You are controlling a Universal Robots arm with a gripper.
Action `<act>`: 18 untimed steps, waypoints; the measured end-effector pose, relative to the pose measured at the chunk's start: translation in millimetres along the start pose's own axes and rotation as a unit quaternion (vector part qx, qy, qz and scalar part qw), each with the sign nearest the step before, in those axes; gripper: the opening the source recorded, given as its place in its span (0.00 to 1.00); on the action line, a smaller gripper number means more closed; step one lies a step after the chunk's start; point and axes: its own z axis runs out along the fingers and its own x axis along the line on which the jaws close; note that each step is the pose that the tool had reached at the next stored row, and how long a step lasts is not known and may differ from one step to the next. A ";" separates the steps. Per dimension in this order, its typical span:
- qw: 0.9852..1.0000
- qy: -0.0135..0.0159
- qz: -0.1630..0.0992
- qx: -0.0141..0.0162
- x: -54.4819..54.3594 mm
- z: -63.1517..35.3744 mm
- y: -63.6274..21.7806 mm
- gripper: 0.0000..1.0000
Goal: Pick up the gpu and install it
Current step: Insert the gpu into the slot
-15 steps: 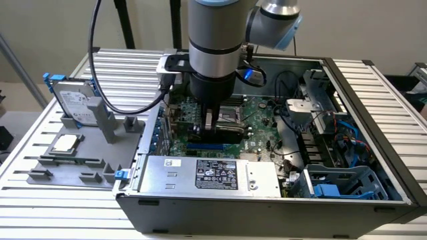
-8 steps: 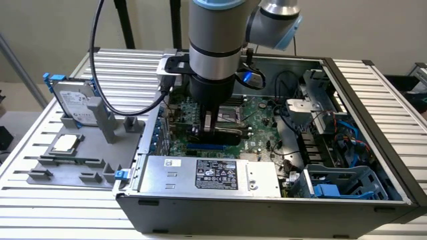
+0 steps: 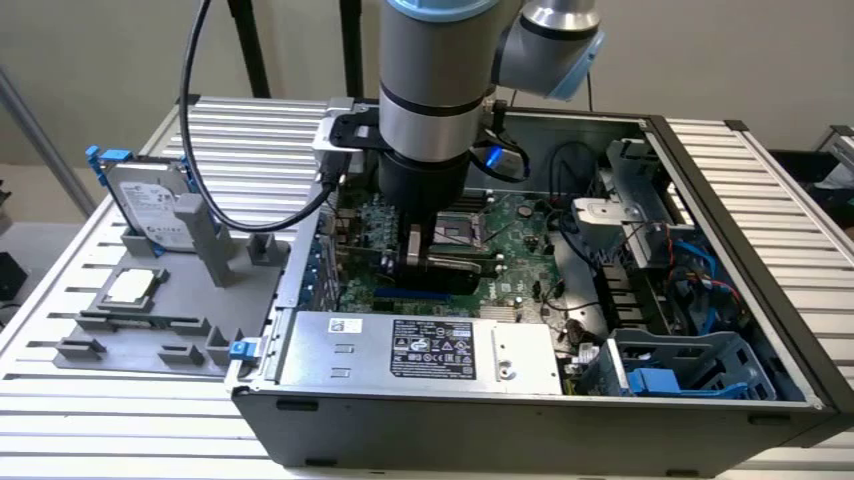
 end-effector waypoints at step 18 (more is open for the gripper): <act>1.000 0.003 -0.015 -0.001 -5.8 9.1 0.2 0.00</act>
